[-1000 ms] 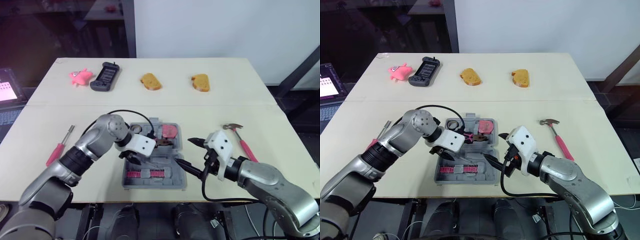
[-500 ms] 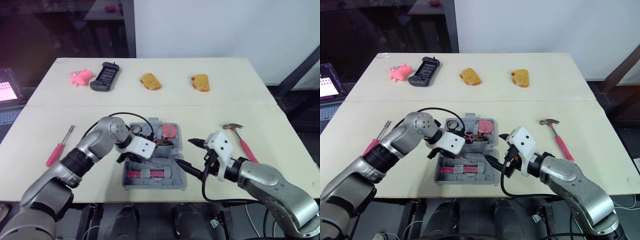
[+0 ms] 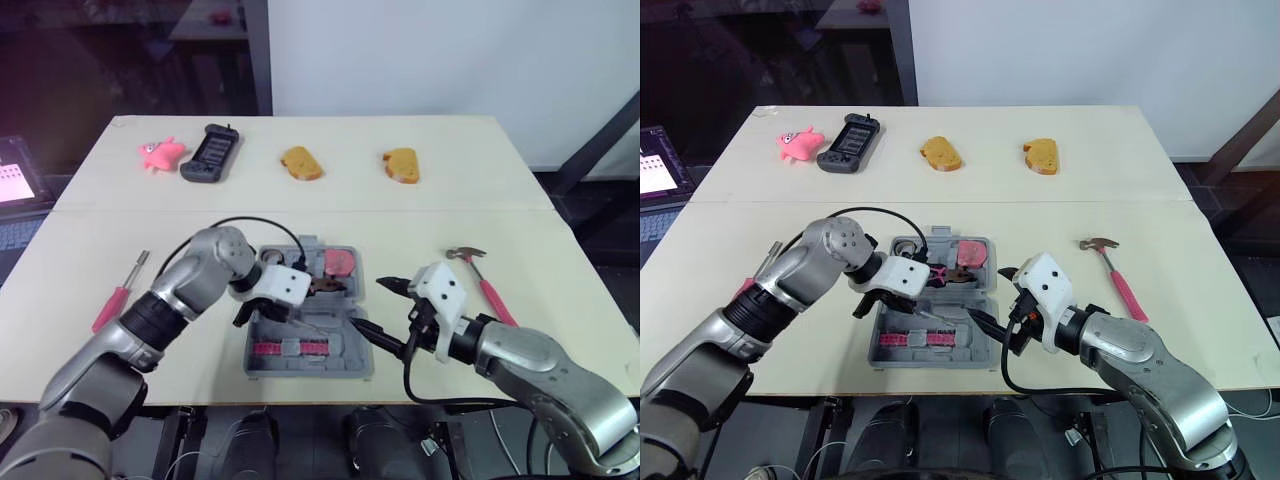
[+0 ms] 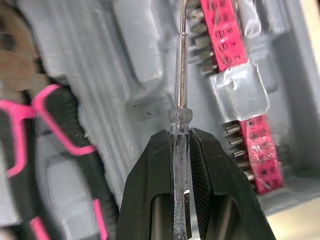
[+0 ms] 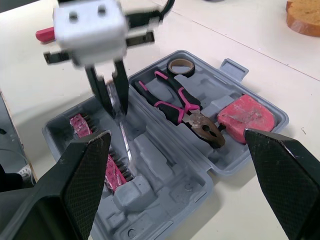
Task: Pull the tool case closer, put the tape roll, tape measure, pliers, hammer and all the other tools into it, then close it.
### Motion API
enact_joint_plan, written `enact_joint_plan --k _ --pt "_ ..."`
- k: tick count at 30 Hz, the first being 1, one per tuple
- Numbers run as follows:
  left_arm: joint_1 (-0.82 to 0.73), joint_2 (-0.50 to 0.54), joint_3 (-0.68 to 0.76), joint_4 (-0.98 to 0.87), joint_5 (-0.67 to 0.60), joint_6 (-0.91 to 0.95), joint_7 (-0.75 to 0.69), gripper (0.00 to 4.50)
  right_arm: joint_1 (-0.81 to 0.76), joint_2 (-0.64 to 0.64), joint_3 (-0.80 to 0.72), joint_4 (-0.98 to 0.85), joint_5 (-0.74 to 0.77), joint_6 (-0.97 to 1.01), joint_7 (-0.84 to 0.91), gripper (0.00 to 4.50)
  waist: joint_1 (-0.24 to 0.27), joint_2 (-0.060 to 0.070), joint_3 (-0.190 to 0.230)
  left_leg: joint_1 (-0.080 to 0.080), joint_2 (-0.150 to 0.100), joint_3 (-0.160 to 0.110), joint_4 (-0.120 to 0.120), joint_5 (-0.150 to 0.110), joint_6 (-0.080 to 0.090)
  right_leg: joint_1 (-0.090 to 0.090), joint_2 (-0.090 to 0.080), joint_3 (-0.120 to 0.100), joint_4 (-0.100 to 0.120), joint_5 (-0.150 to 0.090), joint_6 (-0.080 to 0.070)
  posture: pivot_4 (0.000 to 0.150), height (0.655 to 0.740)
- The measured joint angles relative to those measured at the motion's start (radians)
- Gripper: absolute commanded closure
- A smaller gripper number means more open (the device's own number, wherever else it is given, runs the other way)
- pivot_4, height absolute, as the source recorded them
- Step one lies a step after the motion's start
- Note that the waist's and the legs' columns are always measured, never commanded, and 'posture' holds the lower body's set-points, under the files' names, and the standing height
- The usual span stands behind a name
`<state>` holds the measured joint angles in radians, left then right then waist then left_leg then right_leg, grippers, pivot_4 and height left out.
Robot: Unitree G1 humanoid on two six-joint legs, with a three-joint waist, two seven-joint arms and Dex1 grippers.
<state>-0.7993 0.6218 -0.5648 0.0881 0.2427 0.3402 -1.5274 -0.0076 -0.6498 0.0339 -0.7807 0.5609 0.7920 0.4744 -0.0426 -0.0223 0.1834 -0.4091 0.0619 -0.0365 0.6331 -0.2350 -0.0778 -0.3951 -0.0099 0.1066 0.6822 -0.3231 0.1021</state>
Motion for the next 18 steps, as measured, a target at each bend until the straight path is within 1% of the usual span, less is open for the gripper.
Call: enact_joint_plan --k 2,6,11,14,18 --pt "-0.028 -0.002 0.012 -0.018 -0.012 0.043 0.003 4.42 0.0 0.0 0.0 0.0 0.0 0.0 0.003 0.0 0.001 0.0 0.0 0.0 0.0 0.0 0.0 0.0 0.0 0.0 0.0 0.0 0.0 0.0 0.0 0.15 0.74" --pt "-0.032 -0.024 0.011 -0.017 -0.011 0.094 0.03 4.42 -0.001 0.0 0.0 0.0 -0.004 -0.001 0.005 0.0 -0.001 0.0 0.0 0.0 0.0 0.0 0.0 0.0 0.0 0.0 0.0 0.0 0.0 0.0 0.0 0.15 0.74" --pt "-0.037 -0.068 -0.027 -0.005 0.037 0.182 0.105 4.42 -0.011 0.001 0.002 0.0 -0.009 -0.003 0.006 0.0 -0.001 0.0 0.0 0.0 0.0 0.0 0.0 0.0 0.0 0.0 0.0 0.0 0.0 0.0 0.0 0.15 0.74" --pt "-0.034 -0.069 -0.041 -0.01 0.054 0.229 0.124 4.42 -0.01 0.002 0.003 0.0 -0.009 -0.003 0.005 0.0 -0.002 0.0 0.0 0.0 0.0 0.0 0.0 0.0 0.0 0.0 0.0 0.0 0.0 0.0 0.0 0.15 0.74" --pt "-0.012 -0.032 -0.044 -0.052 0.053 0.275 0.114 4.42 -0.008 0.003 0.003 0.0 -0.009 -0.003 0.002 0.0 -0.001 0.0 0.0 0.0 0.0 0.0 0.0 0.0 0.0 0.0 0.0 0.0 0.0 0.0 0.0 0.15 0.74"
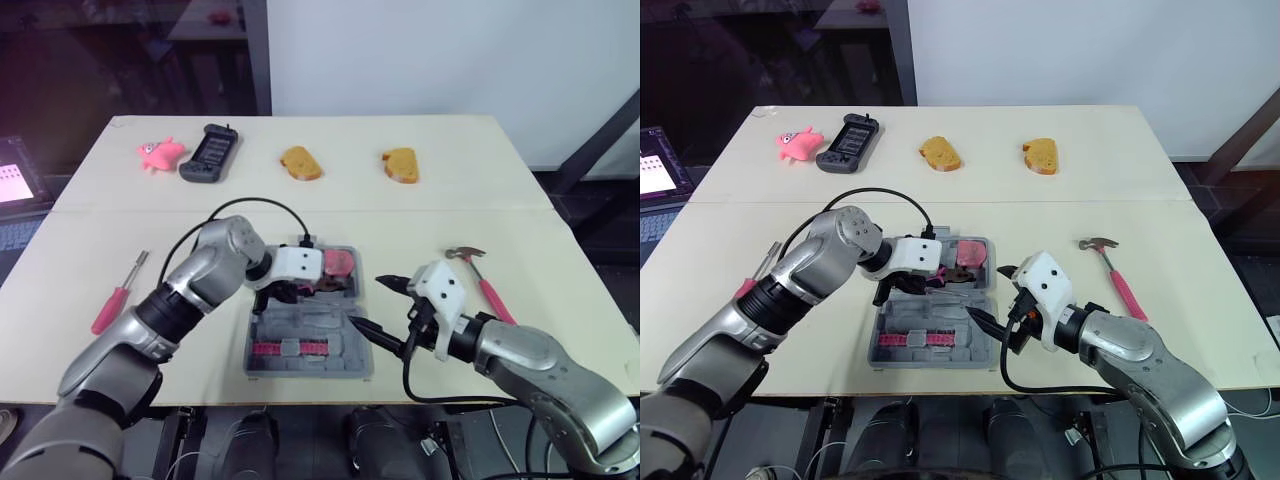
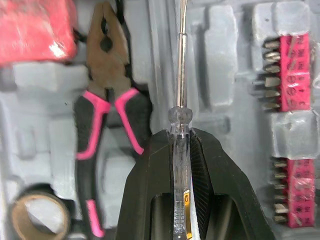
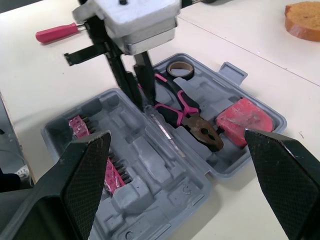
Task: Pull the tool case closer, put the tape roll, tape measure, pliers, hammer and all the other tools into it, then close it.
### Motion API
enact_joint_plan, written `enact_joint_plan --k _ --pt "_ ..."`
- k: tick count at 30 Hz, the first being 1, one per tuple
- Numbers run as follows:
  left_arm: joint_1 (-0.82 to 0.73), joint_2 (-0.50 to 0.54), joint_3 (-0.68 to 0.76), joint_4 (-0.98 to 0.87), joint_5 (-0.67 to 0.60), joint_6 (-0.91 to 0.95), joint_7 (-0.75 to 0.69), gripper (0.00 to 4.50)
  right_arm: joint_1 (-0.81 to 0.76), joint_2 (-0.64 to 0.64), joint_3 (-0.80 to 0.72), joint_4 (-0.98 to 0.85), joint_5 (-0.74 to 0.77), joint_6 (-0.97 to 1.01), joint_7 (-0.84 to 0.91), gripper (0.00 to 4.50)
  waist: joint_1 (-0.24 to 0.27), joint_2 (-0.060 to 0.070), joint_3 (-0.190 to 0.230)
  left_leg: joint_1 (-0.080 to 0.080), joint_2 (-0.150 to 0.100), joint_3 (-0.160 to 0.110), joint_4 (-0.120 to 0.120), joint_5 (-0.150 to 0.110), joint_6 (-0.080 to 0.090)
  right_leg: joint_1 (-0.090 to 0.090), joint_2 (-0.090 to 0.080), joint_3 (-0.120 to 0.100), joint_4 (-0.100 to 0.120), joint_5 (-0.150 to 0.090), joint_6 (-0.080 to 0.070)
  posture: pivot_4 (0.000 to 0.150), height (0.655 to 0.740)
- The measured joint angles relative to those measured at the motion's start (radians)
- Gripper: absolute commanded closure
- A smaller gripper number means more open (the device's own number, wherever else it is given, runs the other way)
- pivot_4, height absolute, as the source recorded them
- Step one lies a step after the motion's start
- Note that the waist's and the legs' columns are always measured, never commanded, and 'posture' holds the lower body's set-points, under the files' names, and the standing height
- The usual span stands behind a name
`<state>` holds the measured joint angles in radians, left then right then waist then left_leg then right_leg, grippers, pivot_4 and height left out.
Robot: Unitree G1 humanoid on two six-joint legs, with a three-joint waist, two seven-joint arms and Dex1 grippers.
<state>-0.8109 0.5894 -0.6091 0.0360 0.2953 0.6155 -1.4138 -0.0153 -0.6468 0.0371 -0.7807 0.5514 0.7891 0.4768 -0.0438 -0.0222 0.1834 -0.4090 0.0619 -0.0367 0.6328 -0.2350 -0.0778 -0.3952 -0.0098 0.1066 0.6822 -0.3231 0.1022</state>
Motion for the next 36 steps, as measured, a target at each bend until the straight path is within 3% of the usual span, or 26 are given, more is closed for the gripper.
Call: enact_joint_plan --k 6,36 --pt "0.019 0.058 -0.006 -0.038 -0.001 -0.009 -0.02 4.42 0.002 0.002 0.007 0.0 -0.007 0.0 0.0 0.0 0.002 0.0 0.0 0.0 0.0 0.0 0.0 0.0 0.0 0.0 0.0 0.0 0.0 0.0 0.0 0.15 0.74" --pt "0.011 -0.002 -0.075 -0.02 0.059 -0.018 0.037 4.42 0.011 0.015 0.016 -0.001 -0.016 0.0 0.001 0.0 0.002 0.0 0.0 0.001 0.0 0.0 0.001 0.0 0.0 0.001 0.0 0.0 0.0 0.0 0.0 0.15 0.74"
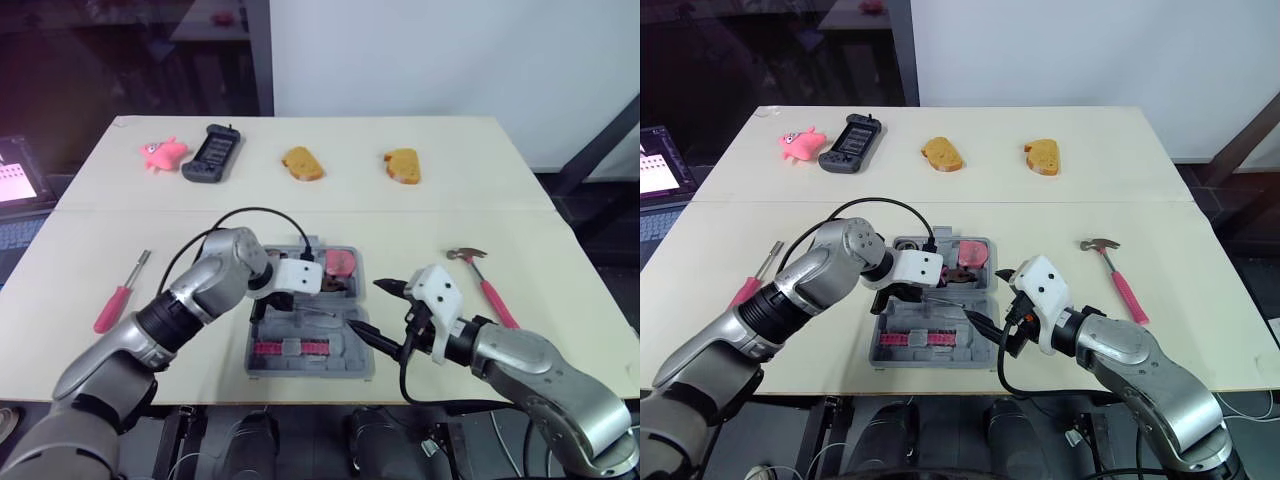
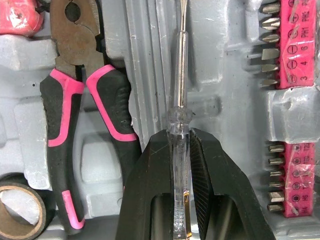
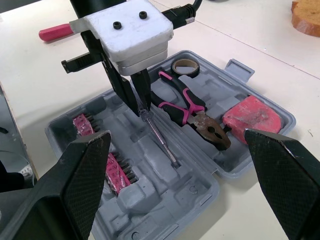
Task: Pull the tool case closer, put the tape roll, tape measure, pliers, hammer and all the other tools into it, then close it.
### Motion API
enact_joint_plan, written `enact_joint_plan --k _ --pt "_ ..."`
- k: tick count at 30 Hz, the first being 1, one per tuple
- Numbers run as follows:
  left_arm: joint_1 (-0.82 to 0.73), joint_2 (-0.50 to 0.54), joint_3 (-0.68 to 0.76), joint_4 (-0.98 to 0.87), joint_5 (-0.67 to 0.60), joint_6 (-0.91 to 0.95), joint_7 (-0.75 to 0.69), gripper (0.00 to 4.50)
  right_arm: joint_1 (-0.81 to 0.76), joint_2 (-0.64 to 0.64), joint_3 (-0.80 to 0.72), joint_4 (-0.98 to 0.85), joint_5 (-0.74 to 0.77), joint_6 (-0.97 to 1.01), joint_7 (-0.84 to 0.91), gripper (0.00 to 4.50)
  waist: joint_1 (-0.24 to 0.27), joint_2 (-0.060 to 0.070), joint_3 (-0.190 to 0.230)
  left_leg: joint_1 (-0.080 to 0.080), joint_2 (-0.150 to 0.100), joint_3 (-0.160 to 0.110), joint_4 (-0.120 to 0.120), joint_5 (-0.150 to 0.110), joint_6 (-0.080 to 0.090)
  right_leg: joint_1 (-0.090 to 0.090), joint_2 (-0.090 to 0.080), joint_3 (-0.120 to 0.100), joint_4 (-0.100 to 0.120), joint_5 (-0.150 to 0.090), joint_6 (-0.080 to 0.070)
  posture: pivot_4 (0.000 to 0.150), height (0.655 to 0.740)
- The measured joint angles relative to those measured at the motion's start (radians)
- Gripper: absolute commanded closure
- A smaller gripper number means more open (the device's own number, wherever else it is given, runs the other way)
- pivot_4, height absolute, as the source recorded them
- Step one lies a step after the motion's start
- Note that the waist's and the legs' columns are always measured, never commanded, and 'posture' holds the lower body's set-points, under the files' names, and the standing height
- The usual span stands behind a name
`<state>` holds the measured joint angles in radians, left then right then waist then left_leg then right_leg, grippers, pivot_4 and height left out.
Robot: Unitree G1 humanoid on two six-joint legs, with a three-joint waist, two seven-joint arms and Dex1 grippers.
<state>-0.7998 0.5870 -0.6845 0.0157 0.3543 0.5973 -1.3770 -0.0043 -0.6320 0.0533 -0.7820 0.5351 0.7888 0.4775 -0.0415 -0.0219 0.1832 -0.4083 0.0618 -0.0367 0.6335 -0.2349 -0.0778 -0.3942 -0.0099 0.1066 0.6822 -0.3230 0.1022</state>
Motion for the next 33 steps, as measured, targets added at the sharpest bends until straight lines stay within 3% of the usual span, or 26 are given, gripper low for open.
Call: enact_joint_plan --k 13,23,33 --pt "-0.011 0.042 -0.033 -0.039 0.048 0.065 -0.032 4.42 0.001 0.003 0.015 -0.008 0.0 0.0 0.001 0.0 -0.001 0.0 0.0 0.0 0.0 0.0 0.0 0.0 0.0 0.0 0.0 0.0 0.0 0.0 0.0 0.15 0.74" --pt "-0.027 0.01 -0.06 -0.067 0.069 0.205 -0.046 4.42 0.002 0.014 0.02 -0.008 0.0 0.0 -0.002 0.0 0.0 0.0 0.0 0.0 0.0 0.0 0.0 0.0 0.0 0.0 0.0 0.0 0.0 0.0 0.0 0.15 0.74" --pt "-0.032 0.01 -0.077 -0.077 0.069 0.206 -0.043 4.42 0.005 0.017 0.023 -0.008 -0.002 0.0 -0.007 0.0 0.0 0.0 0.0 0.0 0.0 0.0 0.0 0.0 0.0 0.0 0.0 0.0 0.0 0.0 0.0 0.15 0.74"
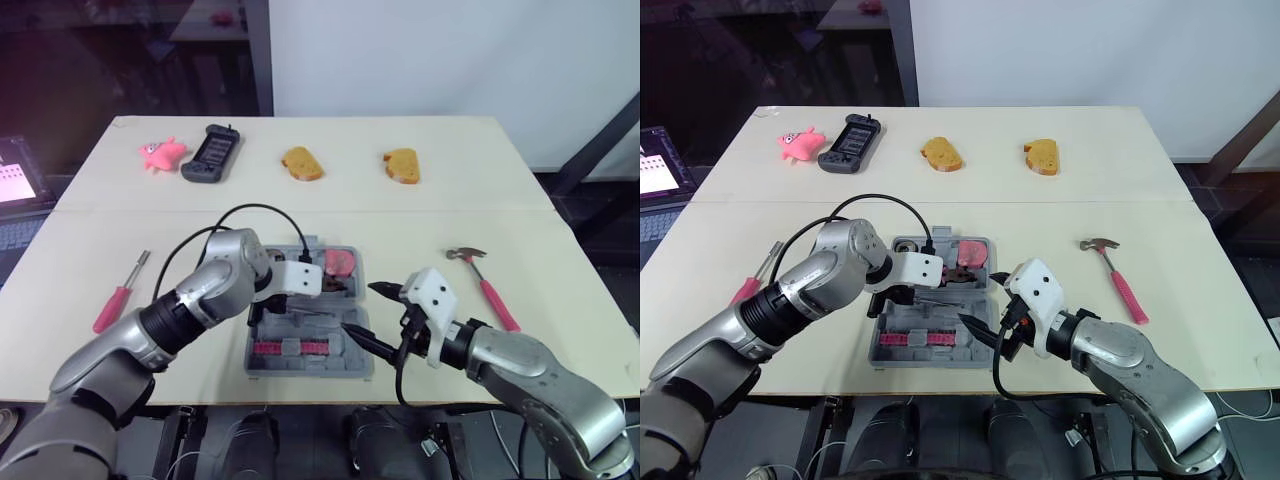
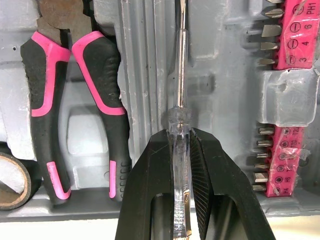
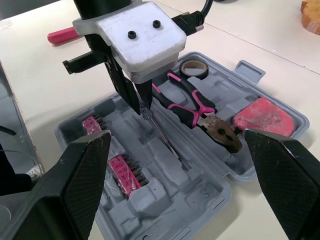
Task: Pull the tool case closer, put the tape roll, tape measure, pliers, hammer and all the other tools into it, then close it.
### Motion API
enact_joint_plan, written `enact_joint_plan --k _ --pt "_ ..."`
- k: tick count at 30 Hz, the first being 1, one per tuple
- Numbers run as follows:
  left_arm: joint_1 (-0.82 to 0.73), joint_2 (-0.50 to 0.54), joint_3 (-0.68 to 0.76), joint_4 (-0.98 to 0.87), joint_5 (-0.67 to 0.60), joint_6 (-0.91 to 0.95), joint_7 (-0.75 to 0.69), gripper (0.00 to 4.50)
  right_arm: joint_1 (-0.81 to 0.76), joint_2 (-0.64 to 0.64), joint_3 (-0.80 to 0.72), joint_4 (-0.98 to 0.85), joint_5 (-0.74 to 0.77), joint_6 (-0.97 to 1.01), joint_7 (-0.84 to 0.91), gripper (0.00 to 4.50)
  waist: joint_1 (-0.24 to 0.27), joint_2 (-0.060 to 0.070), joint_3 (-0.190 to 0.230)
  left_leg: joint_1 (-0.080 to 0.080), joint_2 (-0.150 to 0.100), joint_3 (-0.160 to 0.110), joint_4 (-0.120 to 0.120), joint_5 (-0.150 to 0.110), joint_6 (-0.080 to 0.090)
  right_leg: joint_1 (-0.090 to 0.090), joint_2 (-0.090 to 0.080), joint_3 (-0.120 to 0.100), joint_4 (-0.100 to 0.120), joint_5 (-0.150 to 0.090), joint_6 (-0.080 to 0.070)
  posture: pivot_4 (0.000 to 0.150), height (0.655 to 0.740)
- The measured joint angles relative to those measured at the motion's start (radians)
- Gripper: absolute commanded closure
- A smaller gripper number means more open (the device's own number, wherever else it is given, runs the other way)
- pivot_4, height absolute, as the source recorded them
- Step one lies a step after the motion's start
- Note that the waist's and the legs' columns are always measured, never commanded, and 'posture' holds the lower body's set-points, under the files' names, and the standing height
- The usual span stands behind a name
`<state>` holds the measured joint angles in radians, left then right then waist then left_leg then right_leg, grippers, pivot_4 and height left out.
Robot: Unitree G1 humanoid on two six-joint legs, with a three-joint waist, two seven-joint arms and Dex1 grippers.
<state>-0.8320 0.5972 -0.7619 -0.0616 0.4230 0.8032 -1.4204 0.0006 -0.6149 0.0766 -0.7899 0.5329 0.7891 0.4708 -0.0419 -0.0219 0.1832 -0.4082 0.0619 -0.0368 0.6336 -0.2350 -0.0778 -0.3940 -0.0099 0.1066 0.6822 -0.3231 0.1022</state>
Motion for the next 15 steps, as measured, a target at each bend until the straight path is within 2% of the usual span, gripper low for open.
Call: enact_joint_plan --k 15 --pt "0.0 -0.021 0.003 0.013 -0.032 -0.046 0.044 4.42 0.0 0.0 0.0 0.0 0.0 0.001 -0.002 0.0 0.003 0.0 0.0 0.0 0.0 0.0 0.0 0.0 0.0 0.0 0.0 0.0 0.0 0.0 0.0 0.15 0.74"
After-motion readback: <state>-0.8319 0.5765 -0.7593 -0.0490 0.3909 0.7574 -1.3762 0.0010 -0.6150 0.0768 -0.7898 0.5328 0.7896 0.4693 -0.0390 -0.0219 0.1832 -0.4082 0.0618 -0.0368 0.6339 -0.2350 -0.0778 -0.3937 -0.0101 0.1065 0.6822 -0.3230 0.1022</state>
